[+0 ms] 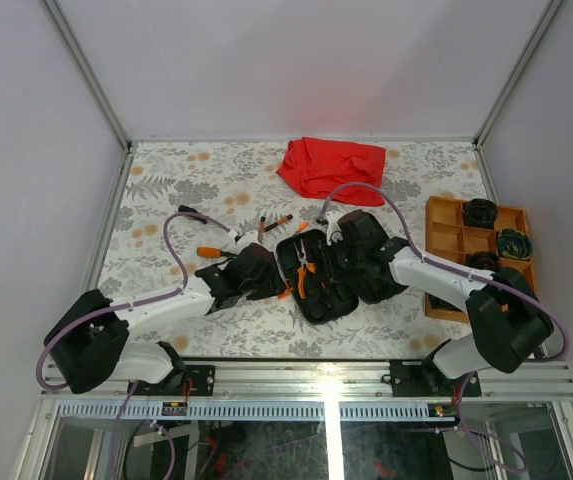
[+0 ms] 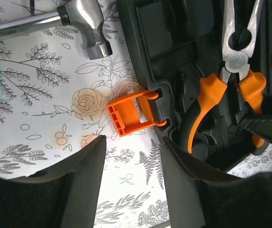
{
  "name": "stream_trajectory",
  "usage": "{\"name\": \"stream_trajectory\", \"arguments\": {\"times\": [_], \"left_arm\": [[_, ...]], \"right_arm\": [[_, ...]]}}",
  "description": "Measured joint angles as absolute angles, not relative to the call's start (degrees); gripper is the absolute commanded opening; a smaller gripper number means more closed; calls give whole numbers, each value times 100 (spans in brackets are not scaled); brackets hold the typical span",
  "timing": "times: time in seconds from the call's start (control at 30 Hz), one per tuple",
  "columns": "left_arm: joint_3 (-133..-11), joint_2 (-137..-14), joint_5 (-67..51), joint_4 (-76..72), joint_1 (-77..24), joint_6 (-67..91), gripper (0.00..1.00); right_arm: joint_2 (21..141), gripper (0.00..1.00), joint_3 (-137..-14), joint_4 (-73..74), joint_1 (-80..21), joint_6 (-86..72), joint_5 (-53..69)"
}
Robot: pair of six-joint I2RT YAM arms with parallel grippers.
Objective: Sort the tools into containers
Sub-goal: Place the pliers in the storage box.
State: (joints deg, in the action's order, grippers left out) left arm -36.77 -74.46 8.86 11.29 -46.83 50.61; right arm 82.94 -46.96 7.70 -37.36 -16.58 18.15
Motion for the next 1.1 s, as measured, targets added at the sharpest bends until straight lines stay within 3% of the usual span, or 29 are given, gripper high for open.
{"name": "stream_trajectory", "arguments": {"times": [0.57, 0.93, 1.1], "left_arm": [[-3798, -8184, 644, 711, -4683, 5057, 43], [-3854, -8302, 639, 635, -4681, 5046, 42], [-3874, -8302, 637, 635, -4619, 5022, 42]], "right_arm": [[9124, 4, -4834, 222, -3739, -2084, 1769], [9258, 38, -4705, -239, -3732, -2322, 1745], [9260, 45, -4663, -150, -3732, -2276, 1575]]}}
